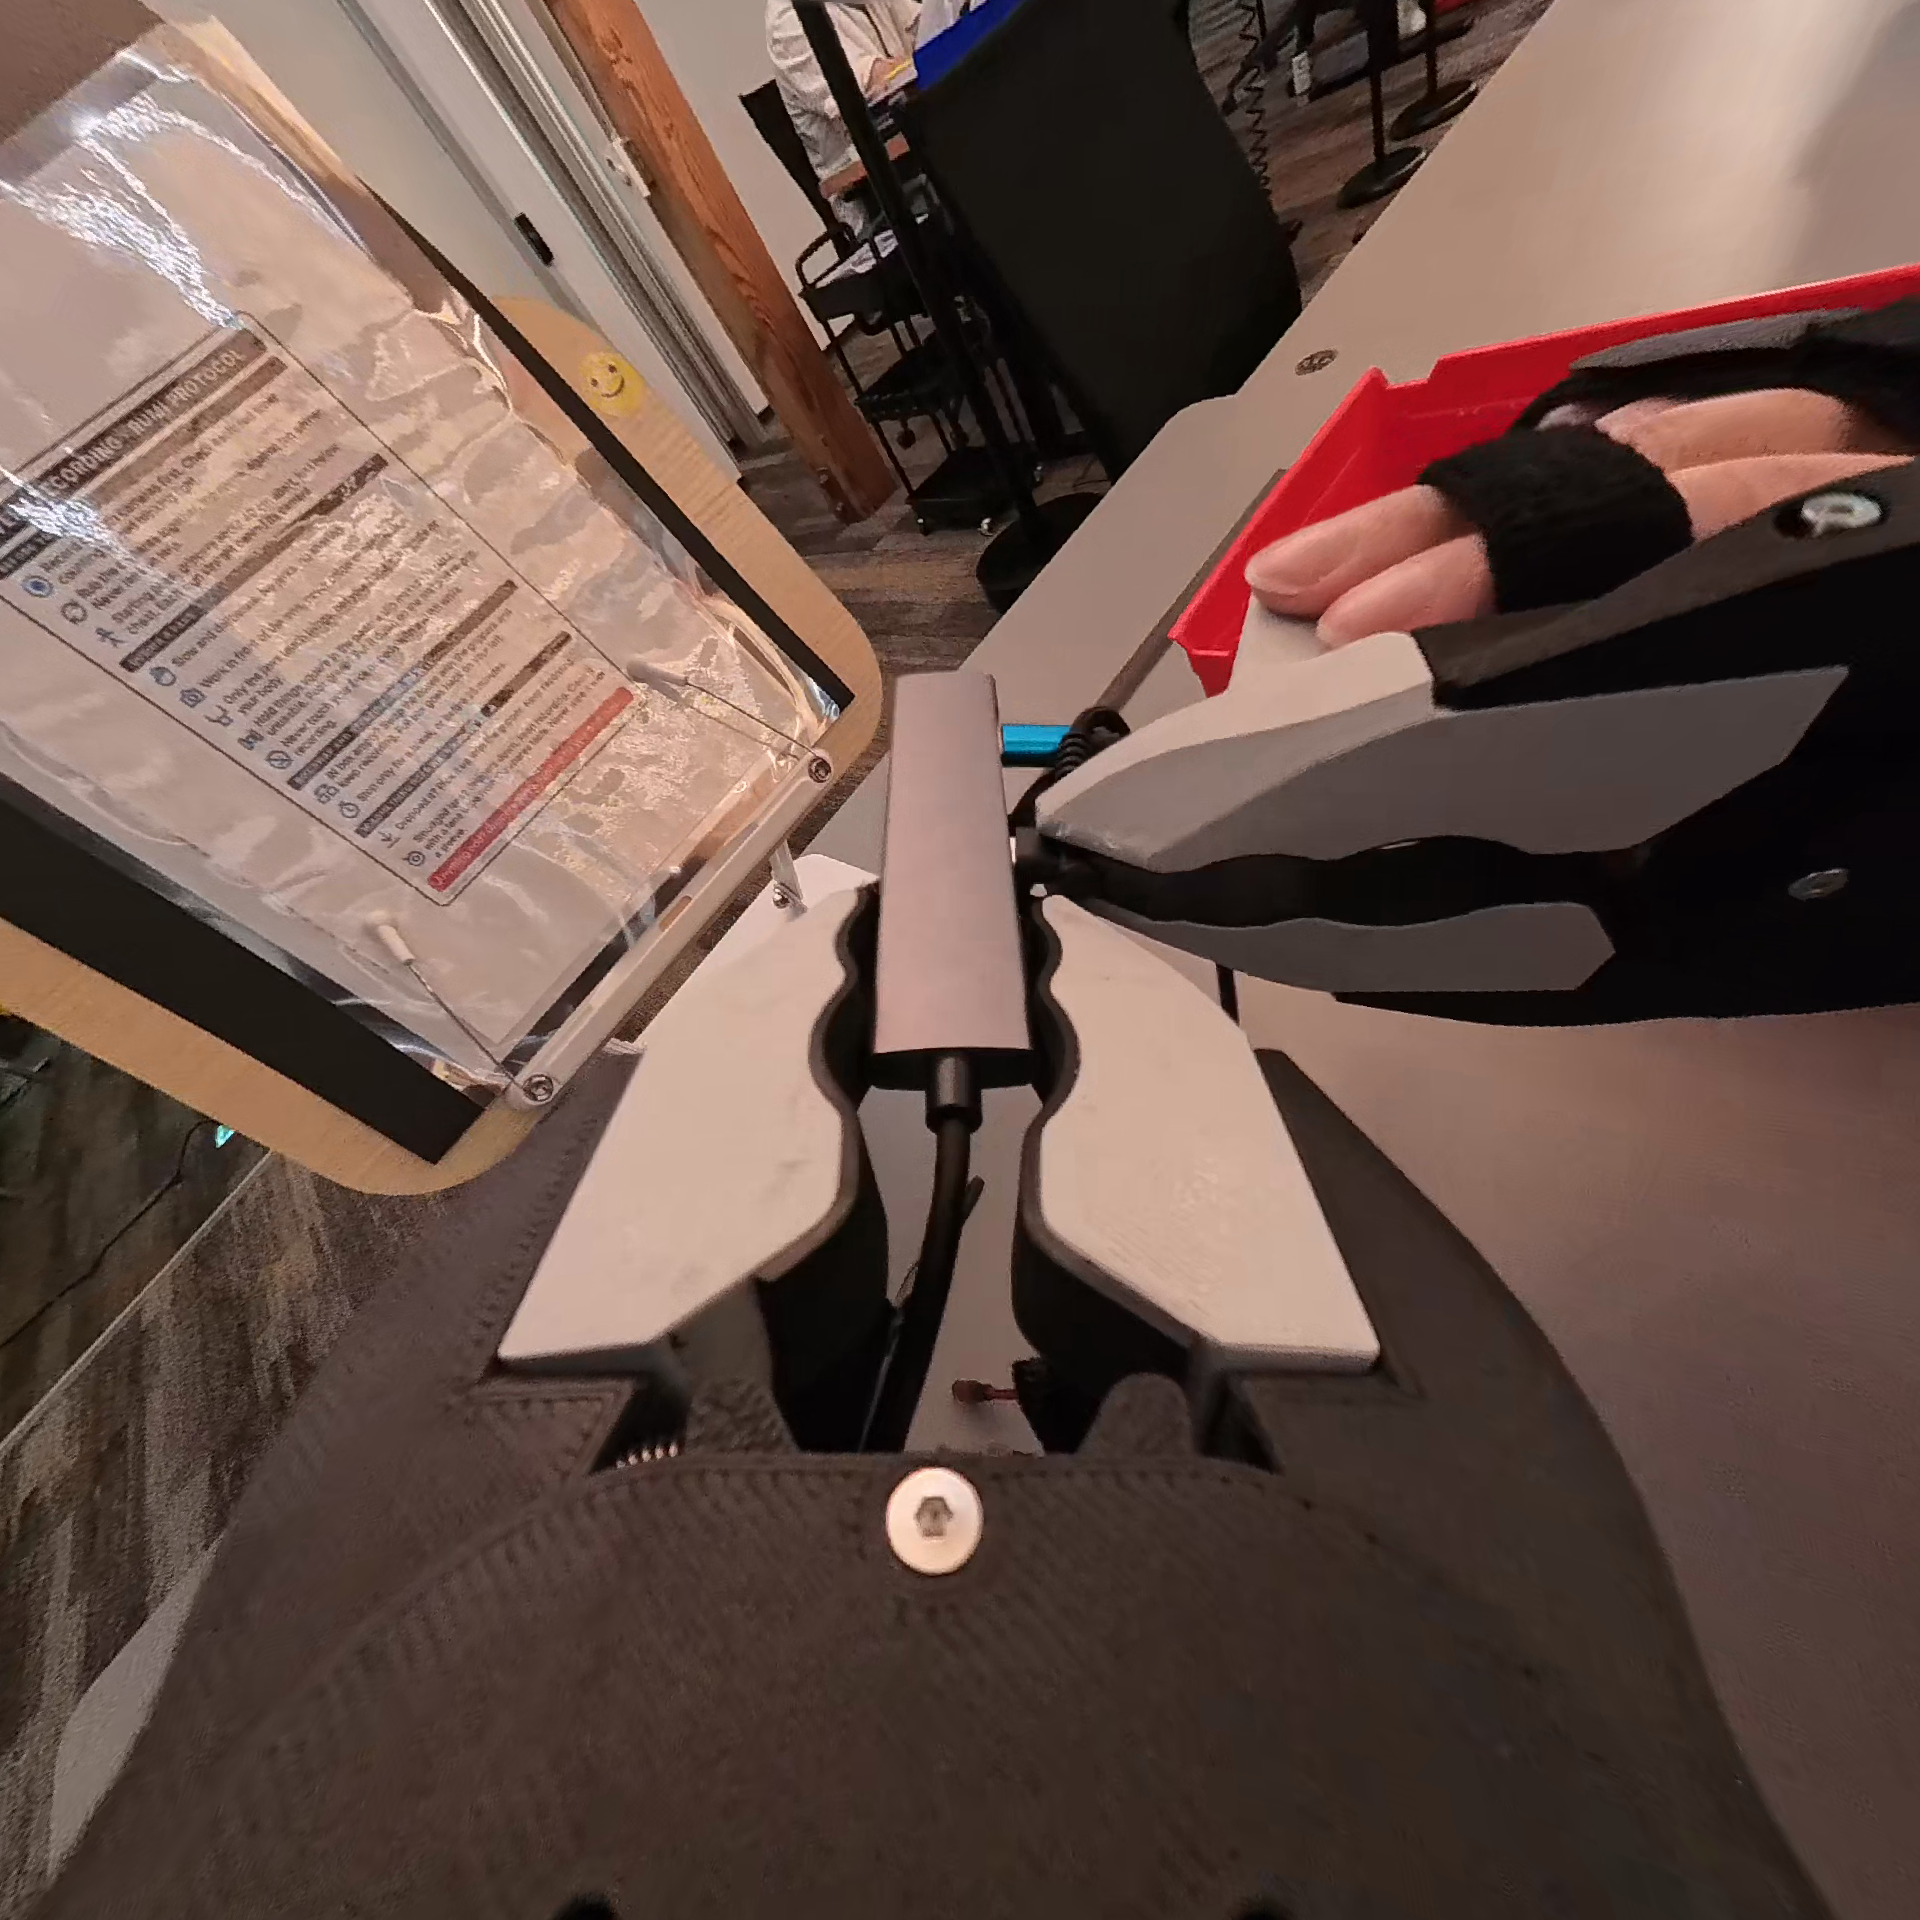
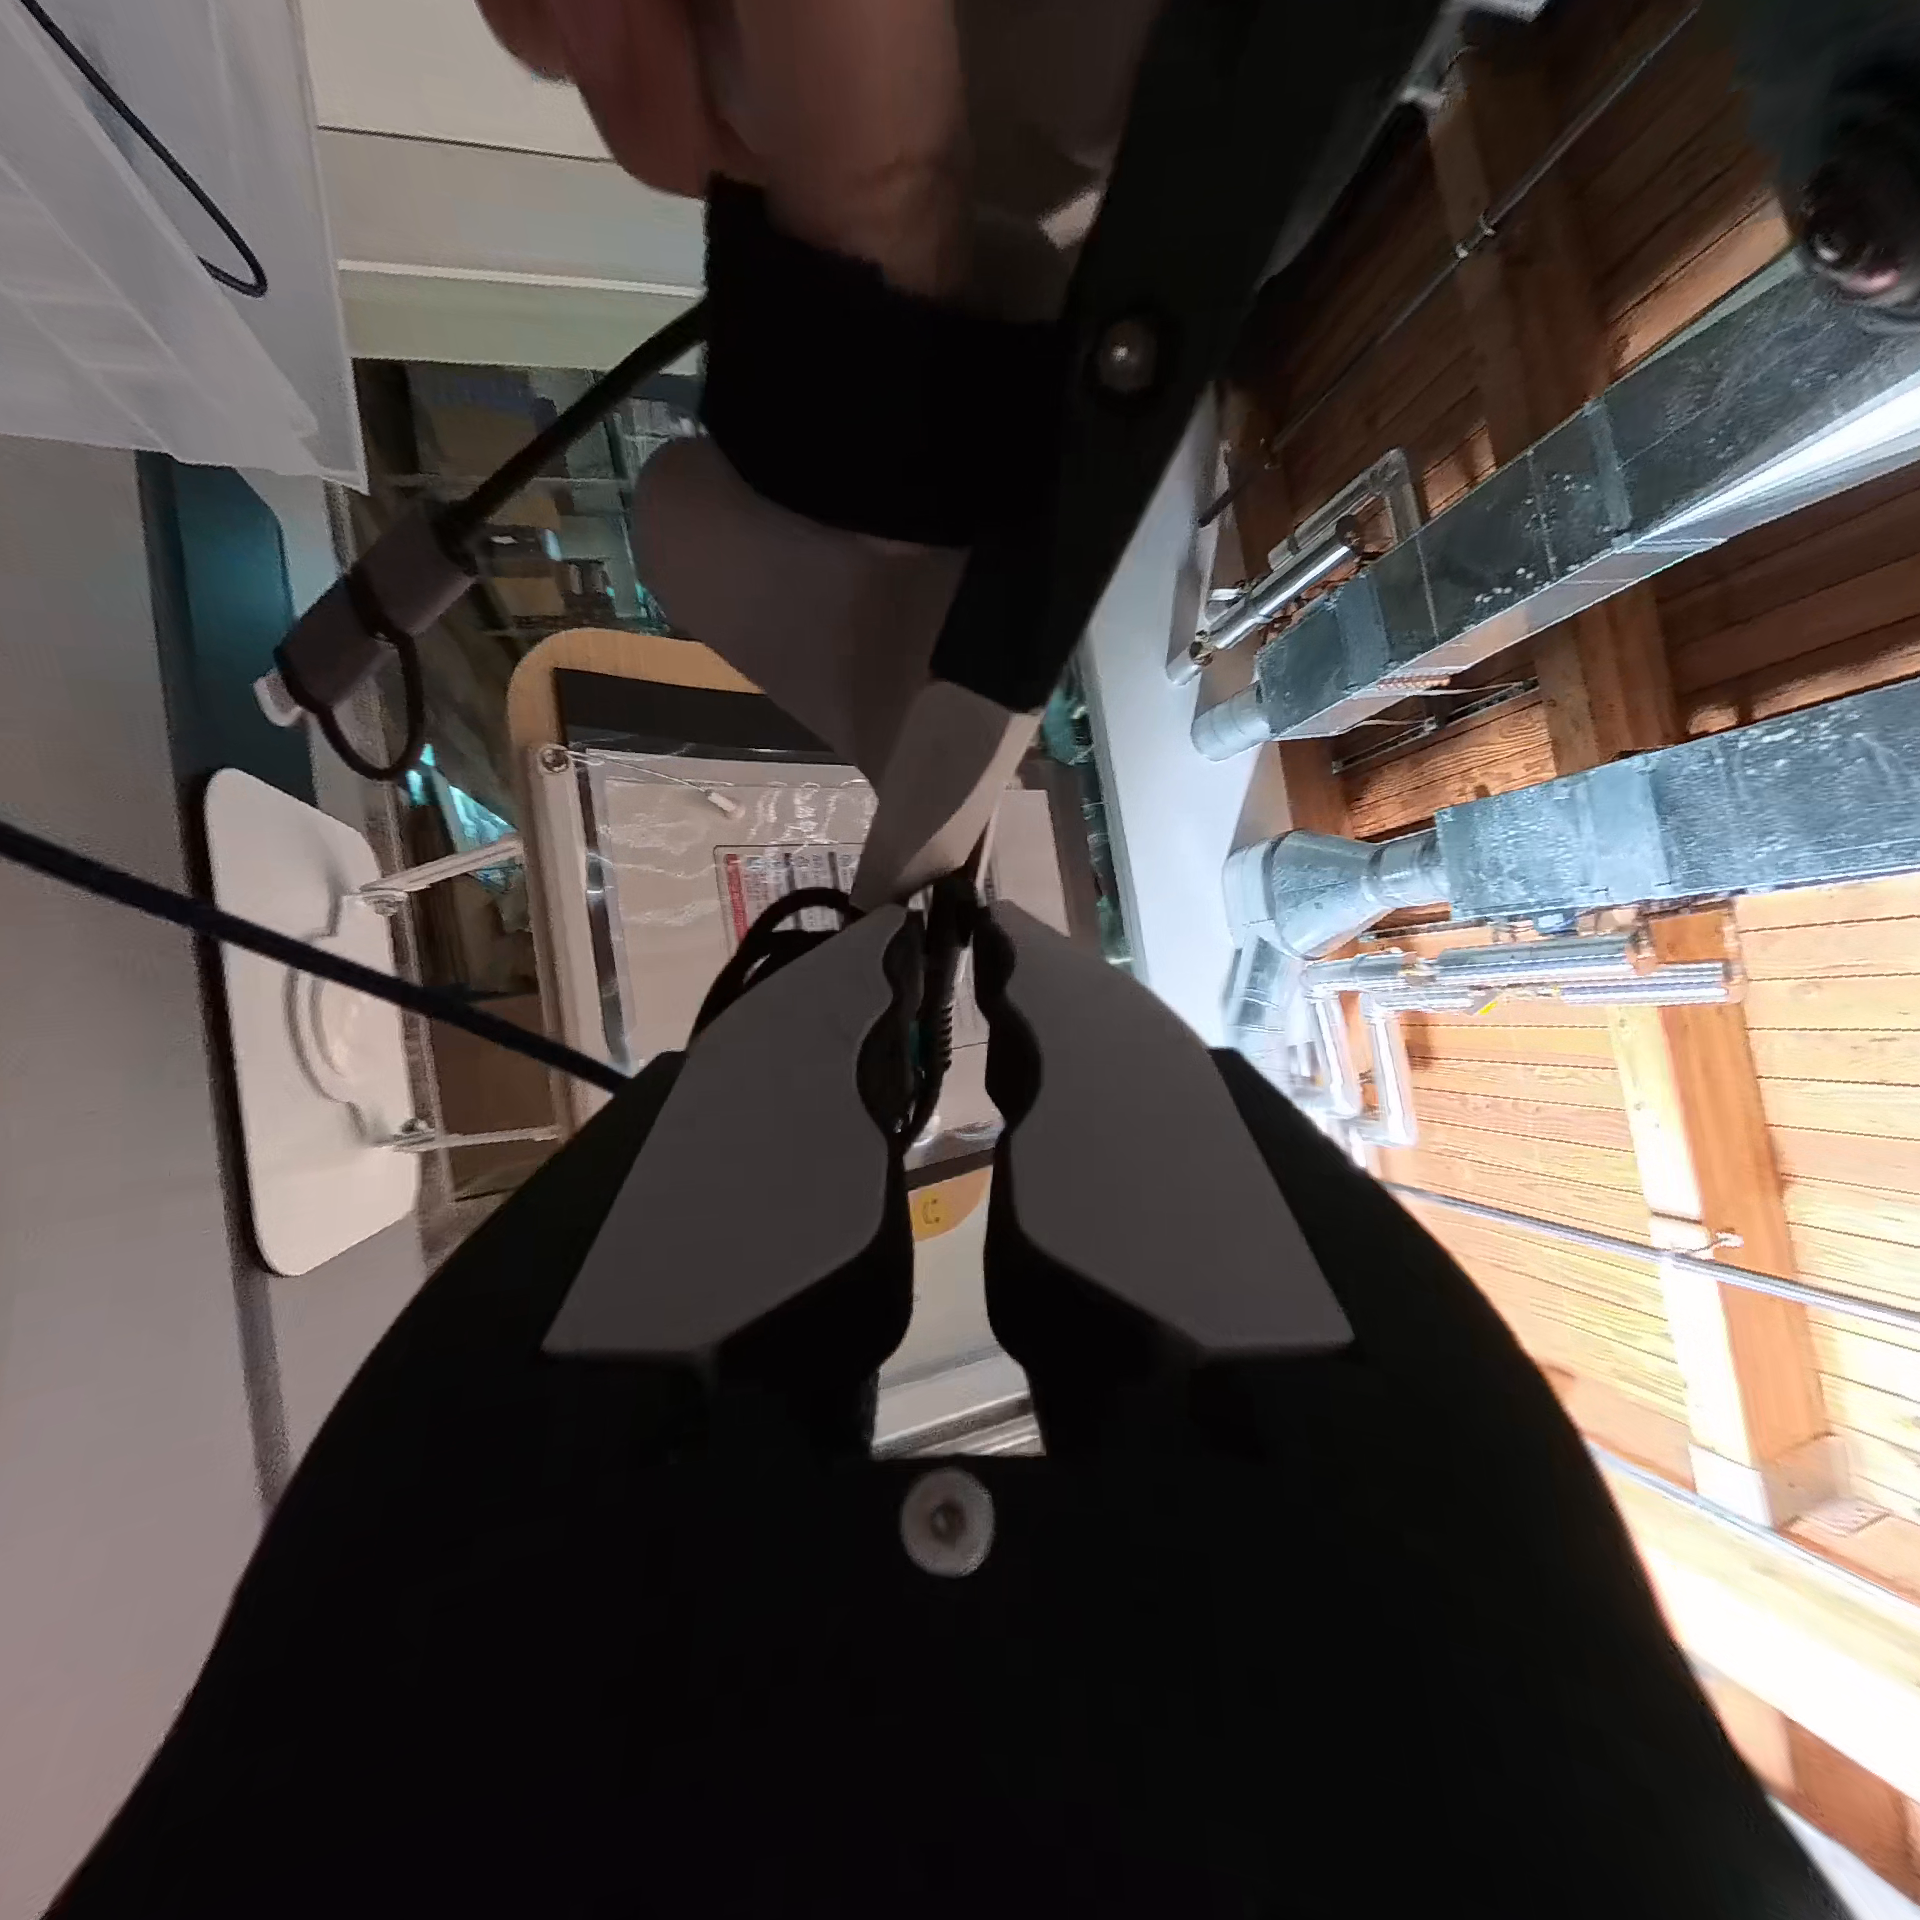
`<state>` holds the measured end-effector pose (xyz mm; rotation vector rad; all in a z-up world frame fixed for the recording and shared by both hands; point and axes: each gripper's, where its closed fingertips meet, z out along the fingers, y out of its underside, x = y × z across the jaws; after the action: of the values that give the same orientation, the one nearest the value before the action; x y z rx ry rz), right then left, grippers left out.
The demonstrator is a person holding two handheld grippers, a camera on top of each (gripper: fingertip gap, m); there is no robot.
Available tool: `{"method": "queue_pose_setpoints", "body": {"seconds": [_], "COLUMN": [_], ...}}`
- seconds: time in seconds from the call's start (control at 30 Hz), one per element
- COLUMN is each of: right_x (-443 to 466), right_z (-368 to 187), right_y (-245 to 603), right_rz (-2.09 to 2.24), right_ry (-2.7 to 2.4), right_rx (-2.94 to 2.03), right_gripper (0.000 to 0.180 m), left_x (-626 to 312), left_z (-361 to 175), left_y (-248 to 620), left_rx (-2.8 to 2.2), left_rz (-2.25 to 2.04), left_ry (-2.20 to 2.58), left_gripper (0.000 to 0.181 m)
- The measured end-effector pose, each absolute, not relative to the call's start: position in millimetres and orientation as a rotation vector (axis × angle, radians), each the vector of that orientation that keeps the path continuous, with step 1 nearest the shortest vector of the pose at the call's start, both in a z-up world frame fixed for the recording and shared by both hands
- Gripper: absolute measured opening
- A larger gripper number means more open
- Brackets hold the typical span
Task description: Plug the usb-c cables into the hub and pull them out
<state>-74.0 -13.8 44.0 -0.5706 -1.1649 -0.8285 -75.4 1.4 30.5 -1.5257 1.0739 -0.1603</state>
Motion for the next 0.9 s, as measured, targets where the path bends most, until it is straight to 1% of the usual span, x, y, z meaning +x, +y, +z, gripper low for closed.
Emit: {"method": "queue_pose_setpoints", "body": {"seconds": [0.2,0.7,0.8,0.9], "right_x": [-72.0,-66.8,-67.3,-68.8], "right_z": [45.0,44.6,46.8,44.3], "right_y": [-14.8,-18.5,-11.1,-7.8], "right_rz": [-0.791,-0.791,-0.814,-0.816], "right_ry": [-1.179,-1.236,-1.163,-1.157], "right_rx": [-0.630,-0.573,-0.655,-0.688], "right_gripper": [0.008,0.008,0.008,0.009], "left_x": [-76.2,-70.3,-73.9,-75.5], "left_z": [35.6,35.5,38.7,35.9], "left_y": [2.8,0.3,6.2,8.7], "left_rx": [-1.489,-1.500,-1.495,-1.512], "left_rz": [-0.096,-0.128,-0.030,-0.034], "left_ry": [1.069,1.074,1.002,1.000], "left_gripper": [0.026,0.026,0.026,0.026]}}
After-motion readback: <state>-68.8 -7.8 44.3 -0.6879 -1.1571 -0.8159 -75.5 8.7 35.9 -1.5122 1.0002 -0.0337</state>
